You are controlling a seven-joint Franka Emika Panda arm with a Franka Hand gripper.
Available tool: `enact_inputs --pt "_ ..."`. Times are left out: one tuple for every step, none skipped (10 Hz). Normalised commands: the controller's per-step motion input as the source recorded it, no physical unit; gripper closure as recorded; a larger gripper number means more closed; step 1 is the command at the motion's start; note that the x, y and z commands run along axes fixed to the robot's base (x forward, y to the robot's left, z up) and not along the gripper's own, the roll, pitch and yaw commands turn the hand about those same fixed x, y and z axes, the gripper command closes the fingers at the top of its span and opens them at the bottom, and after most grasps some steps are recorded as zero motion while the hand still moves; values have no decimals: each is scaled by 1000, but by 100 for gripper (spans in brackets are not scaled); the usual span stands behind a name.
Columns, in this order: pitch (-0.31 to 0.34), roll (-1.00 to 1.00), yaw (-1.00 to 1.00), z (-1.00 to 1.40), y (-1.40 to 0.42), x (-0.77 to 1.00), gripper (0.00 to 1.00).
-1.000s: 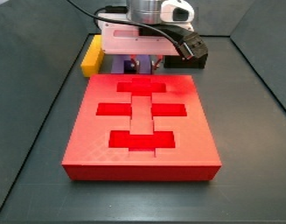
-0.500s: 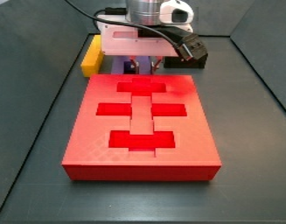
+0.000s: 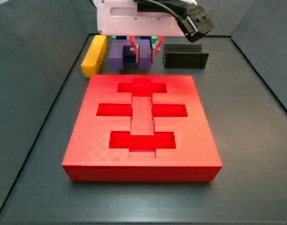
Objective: Pick up the purple object. Move up. Place the purple object on the fixture. Regrasp the purple object. Move to above the board. Insert the purple object.
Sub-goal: Place the purple object on the fixture.
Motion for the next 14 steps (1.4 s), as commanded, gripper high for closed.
enact_inputs --pt "0 23 0 0 0 0 100" --pt "0 11 0 0 -14 0 100" --pt "0 0 -297 431 -23 0 100" --pt "0 -274 -374 694 103 360 100" --pt "-94 -557 -460 694 271 577 100" --pt "-171 -586 -454 589 217 580 100" --pt "-83 -560 -454 606 157 634 100" --pt "3 -423 -249 763 0 617 100" --pt "357 -177 -69 934 0 674 100" --pt "694 -94 0 803 17 749 100" --pt "823 -194 0 617 131 654 100" --pt "854 -337 17 497 117 623 100" --pt "666 -500 0 254 40 737 100" --pt "551 -557 0 254 54 791 100"
